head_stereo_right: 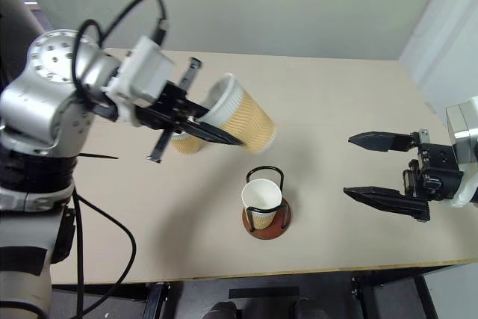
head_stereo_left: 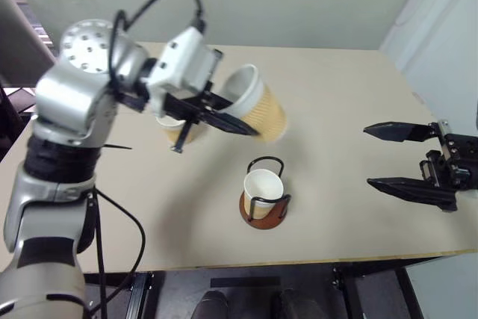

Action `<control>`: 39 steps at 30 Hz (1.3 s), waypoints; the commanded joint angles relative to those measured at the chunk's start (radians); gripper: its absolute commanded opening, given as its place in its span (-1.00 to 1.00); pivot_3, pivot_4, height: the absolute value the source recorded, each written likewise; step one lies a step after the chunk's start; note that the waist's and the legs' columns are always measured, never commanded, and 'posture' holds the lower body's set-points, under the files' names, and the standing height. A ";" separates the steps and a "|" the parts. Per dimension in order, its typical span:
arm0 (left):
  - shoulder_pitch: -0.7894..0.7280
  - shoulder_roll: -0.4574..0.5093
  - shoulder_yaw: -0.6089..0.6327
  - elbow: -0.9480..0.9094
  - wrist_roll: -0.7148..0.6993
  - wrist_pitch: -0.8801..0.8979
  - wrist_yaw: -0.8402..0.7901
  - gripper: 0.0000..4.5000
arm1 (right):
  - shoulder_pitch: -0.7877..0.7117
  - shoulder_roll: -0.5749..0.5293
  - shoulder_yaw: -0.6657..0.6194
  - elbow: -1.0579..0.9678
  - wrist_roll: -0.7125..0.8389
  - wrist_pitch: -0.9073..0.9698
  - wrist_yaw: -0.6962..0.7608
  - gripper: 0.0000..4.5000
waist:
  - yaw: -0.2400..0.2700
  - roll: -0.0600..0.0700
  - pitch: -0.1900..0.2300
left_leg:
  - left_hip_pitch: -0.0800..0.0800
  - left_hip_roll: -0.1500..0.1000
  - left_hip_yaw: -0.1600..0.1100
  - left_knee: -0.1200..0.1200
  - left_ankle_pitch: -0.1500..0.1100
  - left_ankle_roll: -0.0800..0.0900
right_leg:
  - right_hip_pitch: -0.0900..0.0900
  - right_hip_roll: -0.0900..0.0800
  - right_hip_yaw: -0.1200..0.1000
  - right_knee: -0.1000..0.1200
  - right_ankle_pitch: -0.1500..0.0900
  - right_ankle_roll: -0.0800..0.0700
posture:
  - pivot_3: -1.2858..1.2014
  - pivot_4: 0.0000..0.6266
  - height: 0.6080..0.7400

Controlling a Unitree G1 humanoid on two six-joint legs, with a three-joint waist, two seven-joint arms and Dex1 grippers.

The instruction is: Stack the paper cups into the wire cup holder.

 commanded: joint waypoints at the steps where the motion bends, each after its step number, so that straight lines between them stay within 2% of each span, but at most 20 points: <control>1: -0.065 0.046 -0.172 0.021 -0.049 -0.135 -0.044 -0.98 | 0.011 -0.022 -0.045 -0.036 0.006 -0.013 -0.018 1.00 | 0.000 0.000 0.000 | 0.000 0.000 0.000 0.000 0.000 0.000 | 0.000 0.000 0.000 0.000 0.000 0.002 | 0.03 -0.52 1.00; 5: -0.116 0.115 -0.339 0.043 -0.086 -0.264 -0.044 -0.98 | 0.048 -0.031 -0.082 -0.052 0.006 -0.011 -0.029 1.00 | 0.001 0.001 0.001 | 0.000 -0.001 -0.003 0.000 0.000 0.000 | -0.001 -0.002 0.002 -0.002 0.000 0.005 | 0.03 -0.52 1.00; 14: -0.192 0.125 -0.516 0.117 -0.088 -0.429 -0.044 -0.98 | 0.090 -0.031 -0.111 -0.089 0.023 -0.008 -0.065 1.00 | 0.004 0.001 0.001 | 0.000 -0.003 -0.005 0.002 -0.001 0.002 | 0.002 -0.004 0.008 -0.002 0.000 0.009 | 0.03 -0.52 1.00; 21: -0.203 0.085 -0.554 0.168 -0.024 -0.493 -0.044 -0.98 | 0.096 -0.032 -0.113 -0.097 0.022 -0.009 -0.081 1.00 | 0.005 0.001 0.001 | 0.000 -0.005 -0.004 0.003 -0.002 0.003 | 0.002 -0.004 0.012 -0.002 -0.001 0.012 | 0.03 -0.52 1.00; 29: -0.191 0.066 -0.549 0.152 -0.014 -0.490 -0.044 -0.98 | 0.097 -0.033 -0.109 -0.103 0.023 -0.009 -0.095 1.00 | 0.004 0.001 0.001 | 0.000 -0.012 -0.002 0.004 -0.003 0.006 | 0.002 -0.008 0.019 -0.002 -0.003 0.018 | 0.03 -0.52 1.00; 32: -0.189 0.067 -0.549 0.145 -0.015 -0.487 -0.044 -0.70 | 0.098 -0.035 -0.109 -0.103 0.024 -0.009 -0.097 1.00 | 0.005 0.001 0.001 | 0.000 -0.016 -0.004 0.005 -0.005 0.008 | 0.002 -0.011 0.020 -0.002 -0.003 0.020 | 0.03 -0.52 1.00; 39: -0.188 0.064 -0.547 0.147 -0.010 -0.490 -0.044 0.35 | 0.091 -0.041 -0.102 -0.097 0.022 -0.010 -0.099 1.00 | 0.004 0.001 0.001 | -0.001 -0.017 -0.004 0.008 -0.006 0.011 | 0.003 -0.013 0.022 -0.002 -0.002 0.022 | 0.03 -0.52 1.00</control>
